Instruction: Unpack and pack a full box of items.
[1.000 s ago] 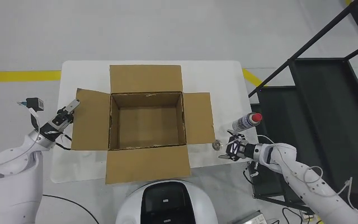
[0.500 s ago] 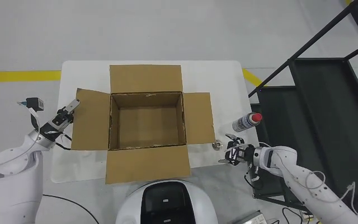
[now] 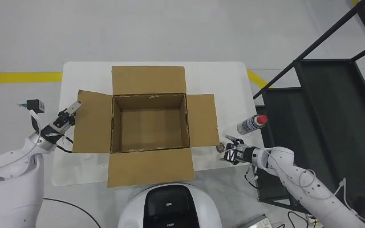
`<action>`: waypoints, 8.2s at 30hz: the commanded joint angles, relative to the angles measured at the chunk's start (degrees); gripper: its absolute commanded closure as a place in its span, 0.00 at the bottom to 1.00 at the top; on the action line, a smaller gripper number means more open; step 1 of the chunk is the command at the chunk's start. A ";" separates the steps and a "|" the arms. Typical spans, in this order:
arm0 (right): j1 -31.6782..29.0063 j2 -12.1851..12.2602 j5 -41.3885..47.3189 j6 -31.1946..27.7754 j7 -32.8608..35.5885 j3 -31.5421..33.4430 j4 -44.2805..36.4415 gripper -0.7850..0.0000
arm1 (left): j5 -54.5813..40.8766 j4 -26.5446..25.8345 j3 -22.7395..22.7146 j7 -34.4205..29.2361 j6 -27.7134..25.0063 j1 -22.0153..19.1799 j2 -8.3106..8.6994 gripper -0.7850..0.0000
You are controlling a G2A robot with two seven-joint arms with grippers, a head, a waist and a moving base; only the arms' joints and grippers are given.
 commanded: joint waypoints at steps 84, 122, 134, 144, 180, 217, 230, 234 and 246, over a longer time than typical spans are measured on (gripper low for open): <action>2.94 -3.58 -0.55 1.07 -1.05 0.16 8.34 1.00 | 0.00 0.00 0.00 0.00 0.00 0.00 0.00 0.00; 5.21 0.18 7.73 -16.80 13.62 16.97 -20.98 1.00 | 0.00 0.00 0.00 0.00 0.00 0.00 0.00 0.00; 20.61 -2.75 11.52 -18.66 15.84 2.42 -16.02 1.00 | 0.00 0.00 0.00 0.00 0.00 0.00 0.00 0.00; 20.61 -2.75 11.52 -18.66 15.84 2.42 -16.02 1.00 | 0.00 0.00 0.00 0.00 0.00 0.00 0.00 0.00; 53.70 -21.94 10.32 -14.36 9.16 -37.31 13.22 1.00 | 0.00 0.00 0.00 0.00 0.00 0.00 0.00 0.00; 35.71 -13.14 1.60 -20.09 -1.37 -10.07 -7.30 0.00 | 0.00 0.00 0.00 0.00 0.00 0.00 0.00 0.00; 0.35 -6.90 2.28 -12.58 -1.77 22.12 -26.45 0.00 | 0.00 0.00 0.00 0.00 0.00 0.00 0.00 0.00; -4.08 -6.93 4.41 -9.02 -6.93 25.01 -25.66 0.00 | 0.00 0.00 0.00 0.00 0.00 0.00 0.00 0.00; -4.08 -6.93 4.41 -9.02 -6.93 25.01 -25.66 0.00 | 0.00 0.00 0.00 0.00 0.00 0.00 0.00 0.00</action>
